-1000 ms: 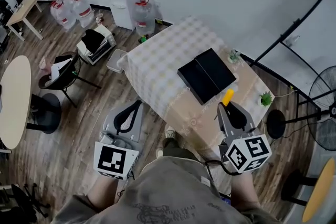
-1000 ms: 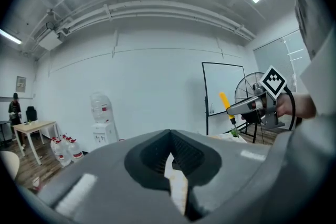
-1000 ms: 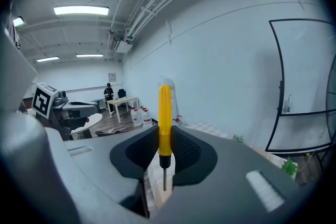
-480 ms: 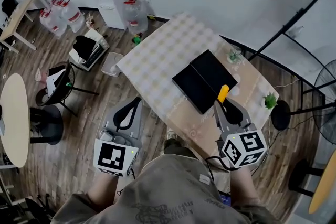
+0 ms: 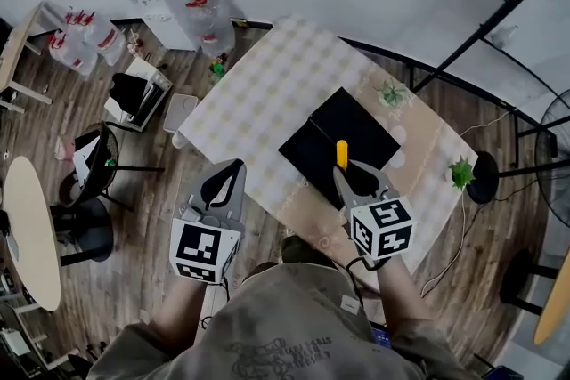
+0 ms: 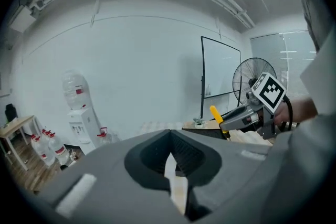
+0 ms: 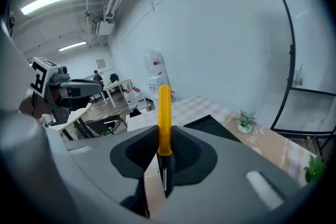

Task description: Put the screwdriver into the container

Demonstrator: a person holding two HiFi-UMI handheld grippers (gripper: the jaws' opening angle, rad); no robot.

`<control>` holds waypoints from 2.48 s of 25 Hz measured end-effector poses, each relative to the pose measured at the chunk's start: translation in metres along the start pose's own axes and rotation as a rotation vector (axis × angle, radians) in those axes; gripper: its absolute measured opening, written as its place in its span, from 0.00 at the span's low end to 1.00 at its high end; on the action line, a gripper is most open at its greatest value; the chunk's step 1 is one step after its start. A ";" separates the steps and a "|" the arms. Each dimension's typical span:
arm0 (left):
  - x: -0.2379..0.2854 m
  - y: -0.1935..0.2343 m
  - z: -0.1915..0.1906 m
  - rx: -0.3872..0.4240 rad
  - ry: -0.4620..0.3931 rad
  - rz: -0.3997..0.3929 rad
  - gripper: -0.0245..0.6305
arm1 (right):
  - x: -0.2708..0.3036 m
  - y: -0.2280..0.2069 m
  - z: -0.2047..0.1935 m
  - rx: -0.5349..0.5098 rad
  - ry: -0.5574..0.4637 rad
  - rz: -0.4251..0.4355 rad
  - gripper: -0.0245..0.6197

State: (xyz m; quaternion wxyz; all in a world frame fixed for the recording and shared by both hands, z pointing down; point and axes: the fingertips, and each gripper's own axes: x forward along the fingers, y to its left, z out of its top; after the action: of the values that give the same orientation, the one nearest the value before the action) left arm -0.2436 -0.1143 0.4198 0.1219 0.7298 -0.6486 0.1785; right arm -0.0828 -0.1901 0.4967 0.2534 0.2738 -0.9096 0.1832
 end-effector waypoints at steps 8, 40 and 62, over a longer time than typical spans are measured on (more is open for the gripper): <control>0.053 -0.001 -0.032 0.020 0.124 -0.041 0.04 | 0.049 -0.016 -0.039 0.033 0.147 0.027 0.19; 0.152 0.012 -0.091 0.123 0.334 -0.499 0.04 | 0.153 -0.048 -0.154 0.265 0.588 -0.225 0.20; 0.150 0.020 -0.059 0.252 0.283 -0.549 0.04 | 0.111 -0.046 -0.106 0.359 0.411 -0.309 0.23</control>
State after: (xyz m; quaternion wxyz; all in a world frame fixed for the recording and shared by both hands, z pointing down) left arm -0.2553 -0.2279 0.5345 0.1633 0.8545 -0.3774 0.3175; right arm -0.0978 -0.2207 0.6534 0.4043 0.4062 -0.7403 0.3515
